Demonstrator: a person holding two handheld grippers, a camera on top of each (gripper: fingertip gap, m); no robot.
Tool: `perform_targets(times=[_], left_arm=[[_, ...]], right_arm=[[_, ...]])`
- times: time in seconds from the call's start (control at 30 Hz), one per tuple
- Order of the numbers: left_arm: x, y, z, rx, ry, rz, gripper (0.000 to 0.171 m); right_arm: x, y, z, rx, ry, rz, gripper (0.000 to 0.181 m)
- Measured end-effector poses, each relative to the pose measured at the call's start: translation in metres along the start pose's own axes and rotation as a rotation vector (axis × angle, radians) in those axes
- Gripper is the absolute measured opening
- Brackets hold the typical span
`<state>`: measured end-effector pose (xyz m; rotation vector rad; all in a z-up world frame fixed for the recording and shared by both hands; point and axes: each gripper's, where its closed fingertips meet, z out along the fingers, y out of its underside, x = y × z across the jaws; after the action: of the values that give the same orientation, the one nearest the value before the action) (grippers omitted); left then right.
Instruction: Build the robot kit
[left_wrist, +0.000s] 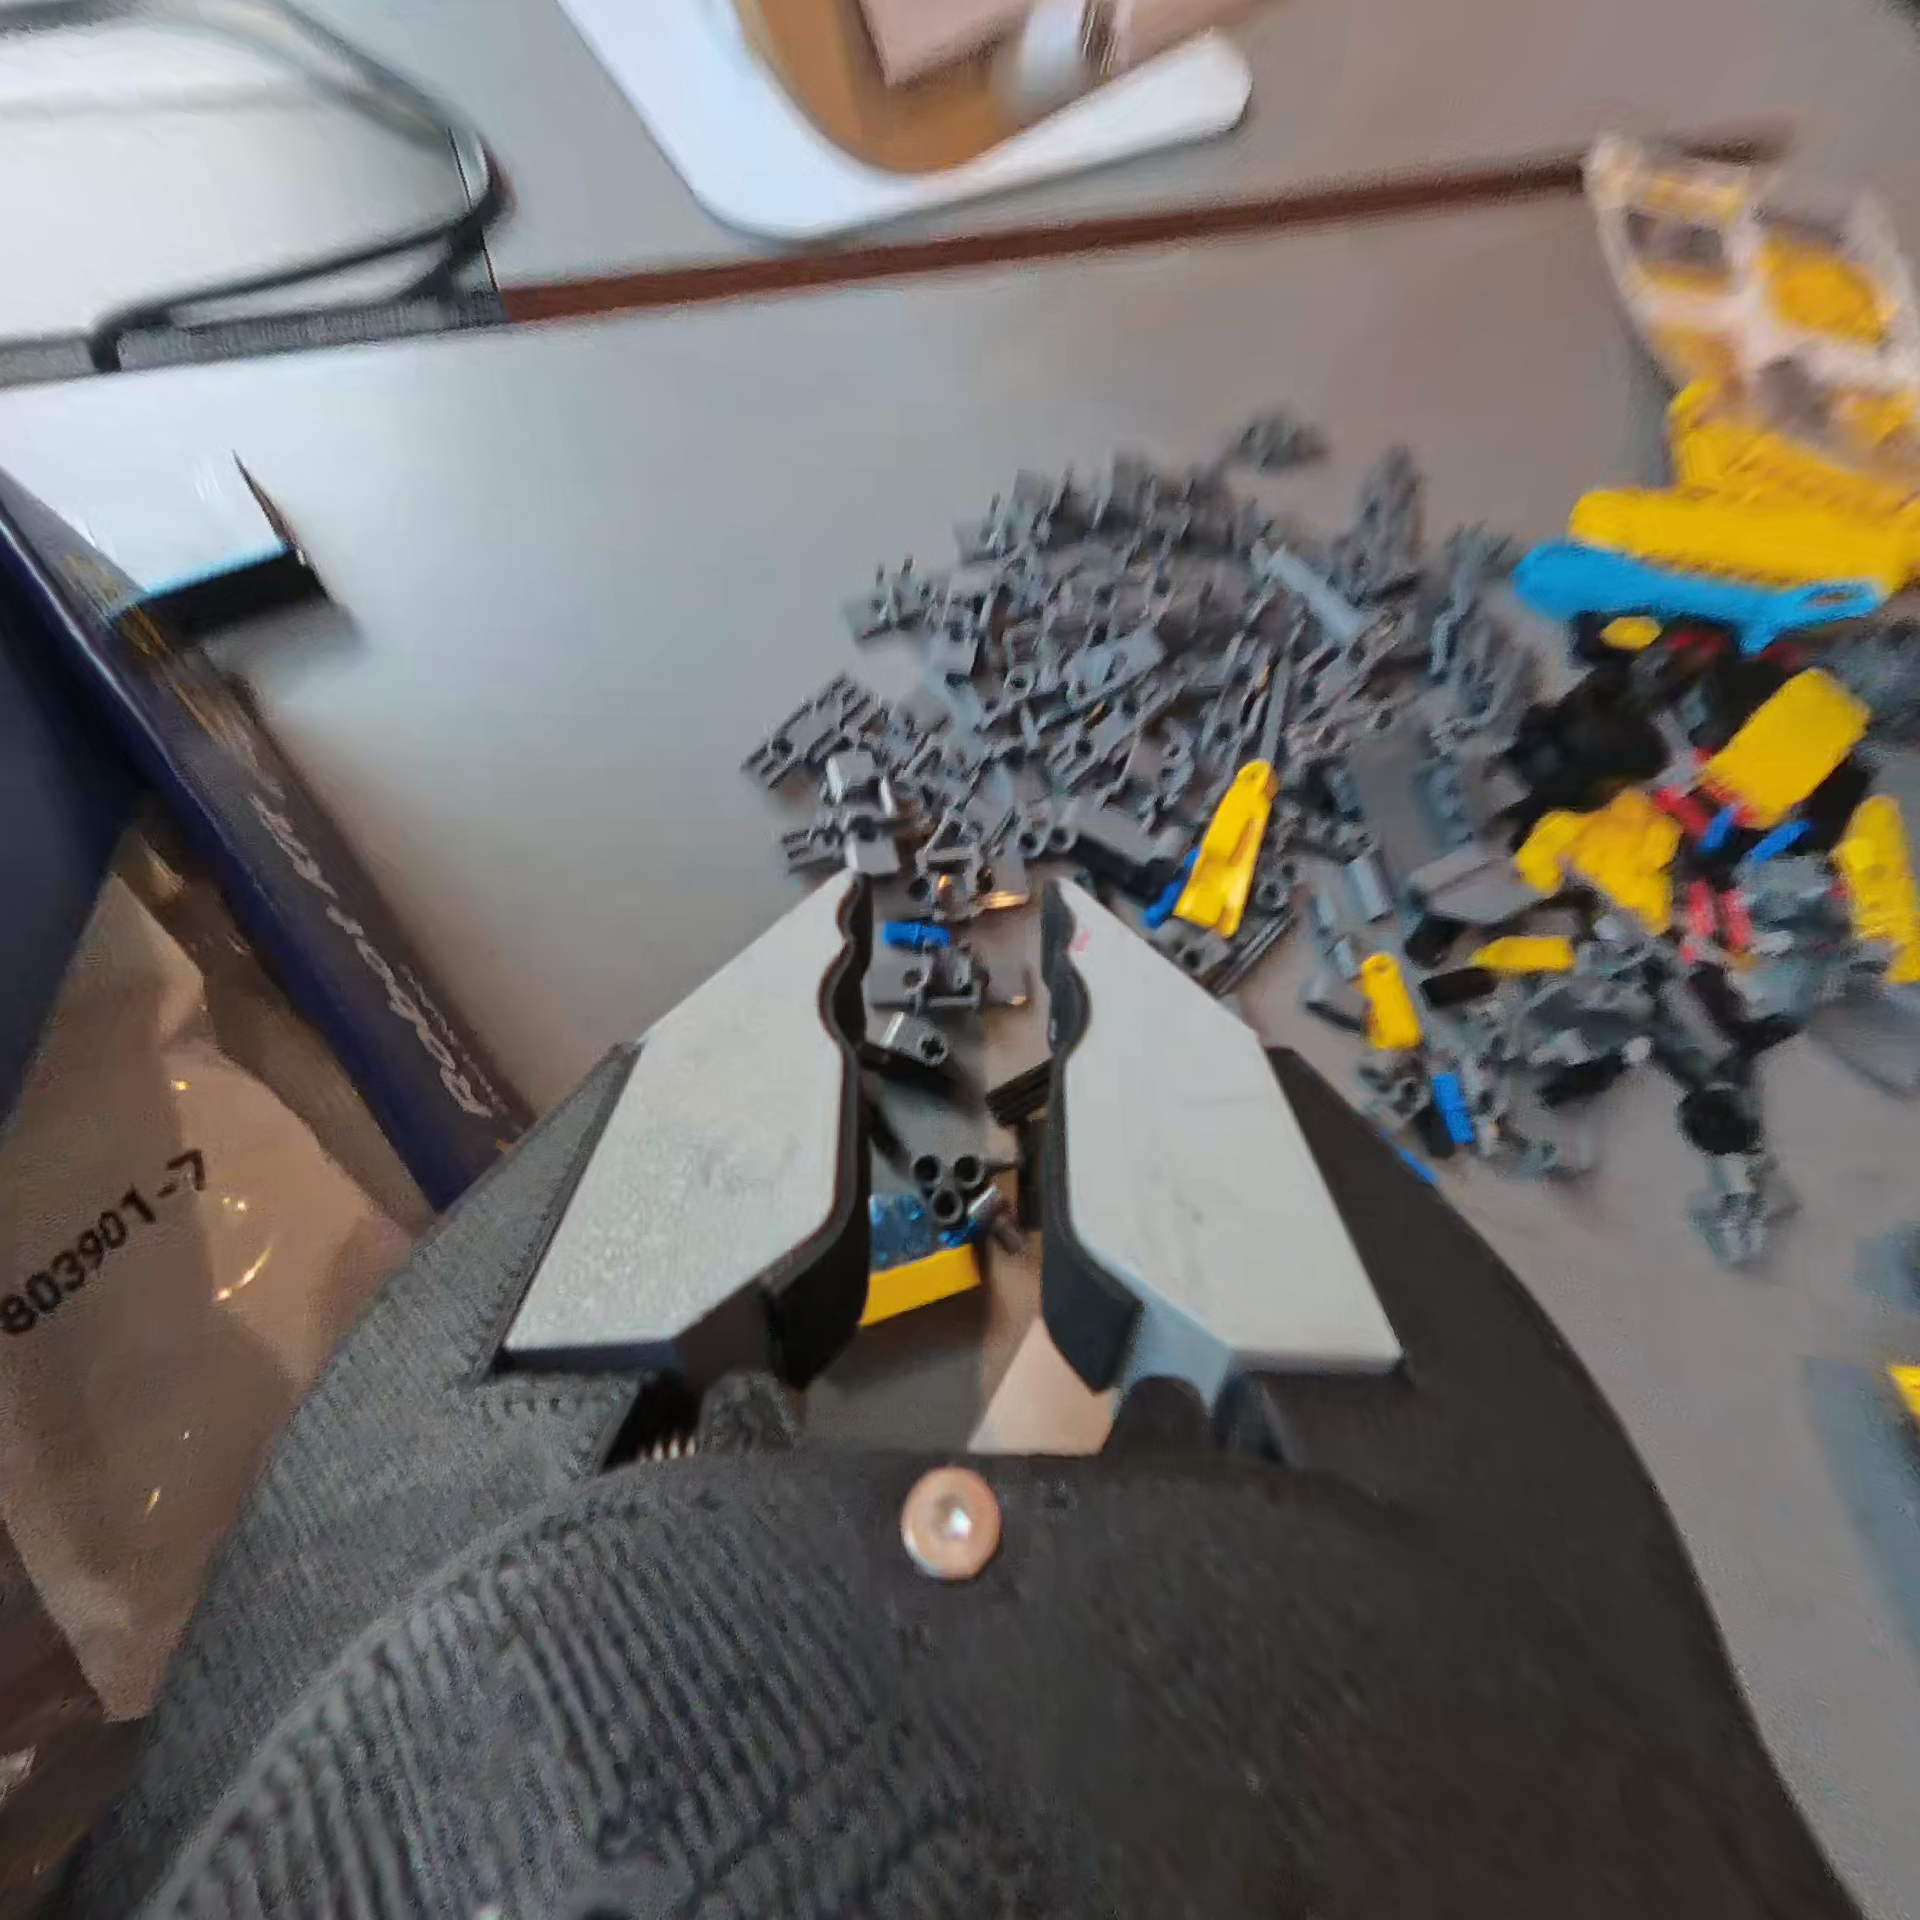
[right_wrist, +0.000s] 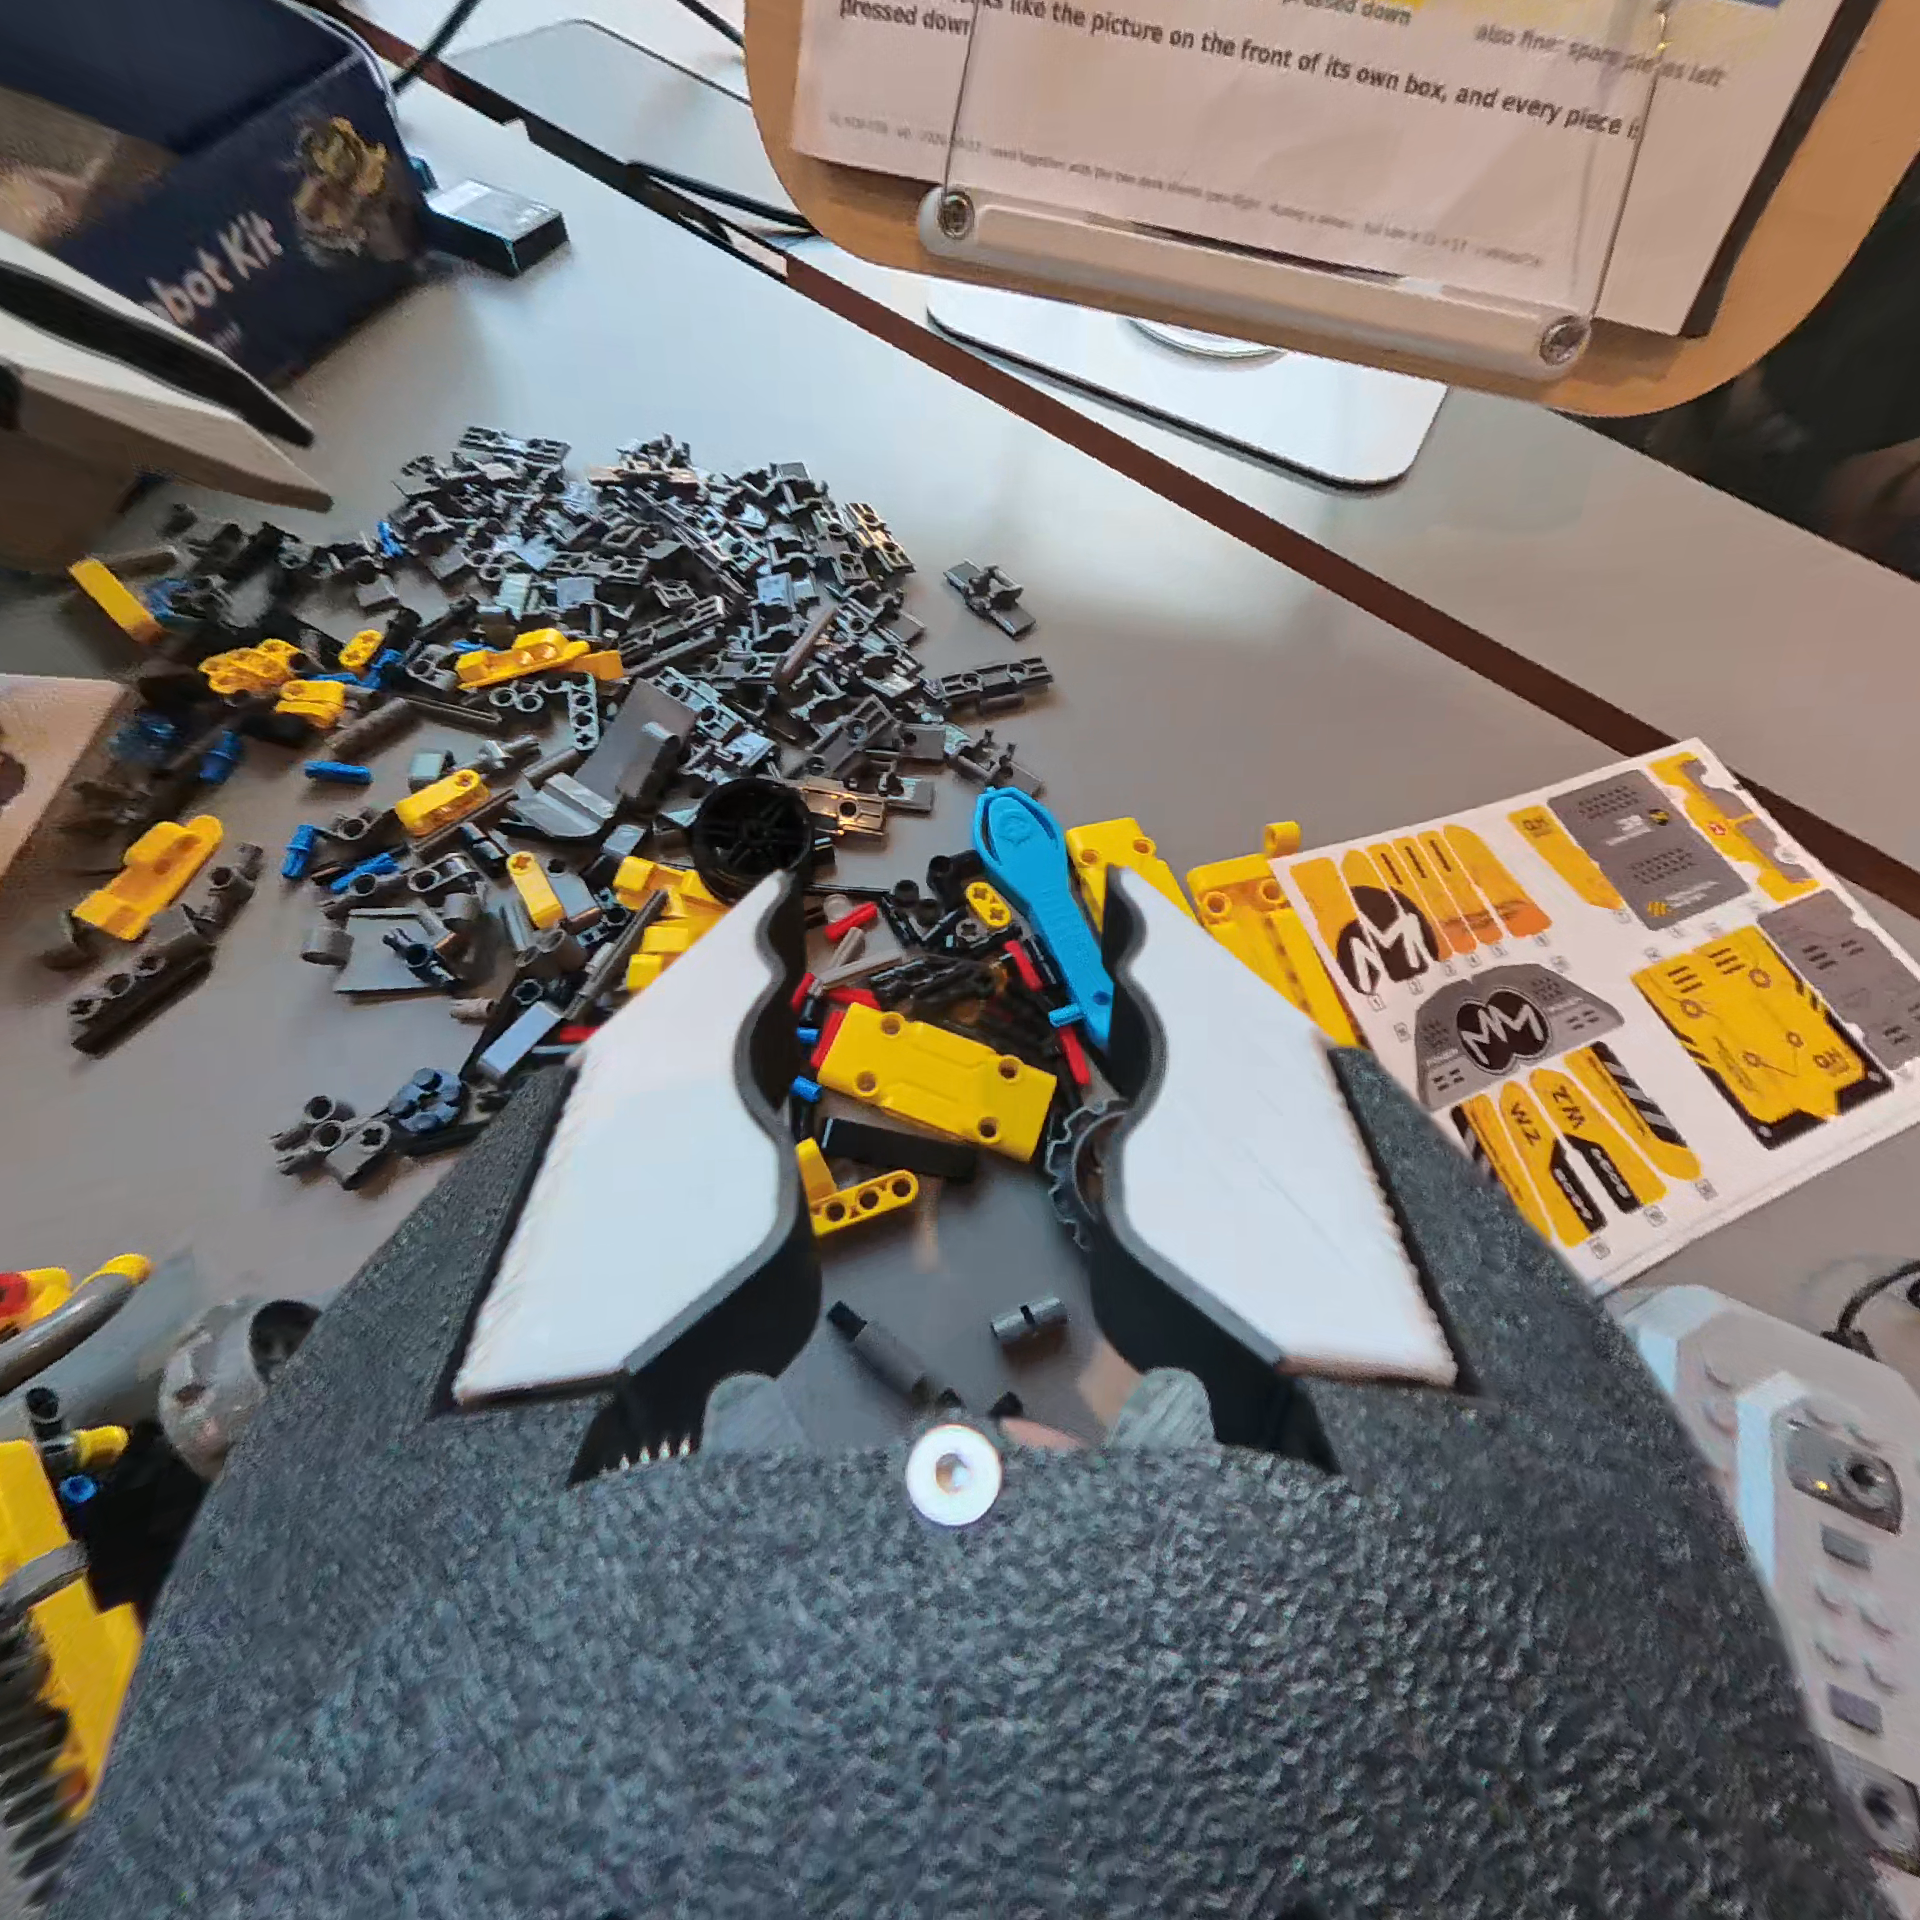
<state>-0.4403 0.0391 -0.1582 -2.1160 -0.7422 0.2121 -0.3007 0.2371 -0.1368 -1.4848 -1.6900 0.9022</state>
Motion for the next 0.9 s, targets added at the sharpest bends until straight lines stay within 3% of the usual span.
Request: perform_targets(times=[0.2, 0.37, 0.47, 0.63, 0.7, 0.9], left_arm=[[0.007, 0.029, 0.016, -0.166, -0.034, 0.127, 0.010], [0.011, -0.008, -0.009, 0.015, -0.043, 0.161, 0.008], [0.025, -0.012, -0.028, 0.018, 0.059, 0.151, 0.005], [0.015, 0.017, -0.014, -0.143, 0.002, 0.175, 0.000], [0.015, 0.031, -0.007, -0.216, 0.023, 0.161, 0.005], [0.020, 0.045, -0.017, -0.295, 0.059, 0.216, 0.000]], right_arm=[[-0.001, 0.004, 0.003, -0.025, 0.022, -0.034, 0.057], [0.001, 0.000, 0.000, -0.004, 0.033, -0.034, 0.055], [0.002, -0.001, 0.000, 0.000, 0.036, -0.027, 0.054], [-0.001, 0.003, 0.004, -0.020, 0.041, -0.048, 0.054], [-0.001, 0.004, 0.005, -0.024, 0.050, -0.062, 0.054], [-0.002, 0.001, 0.003, -0.011, 0.050, -0.062, 0.053]])
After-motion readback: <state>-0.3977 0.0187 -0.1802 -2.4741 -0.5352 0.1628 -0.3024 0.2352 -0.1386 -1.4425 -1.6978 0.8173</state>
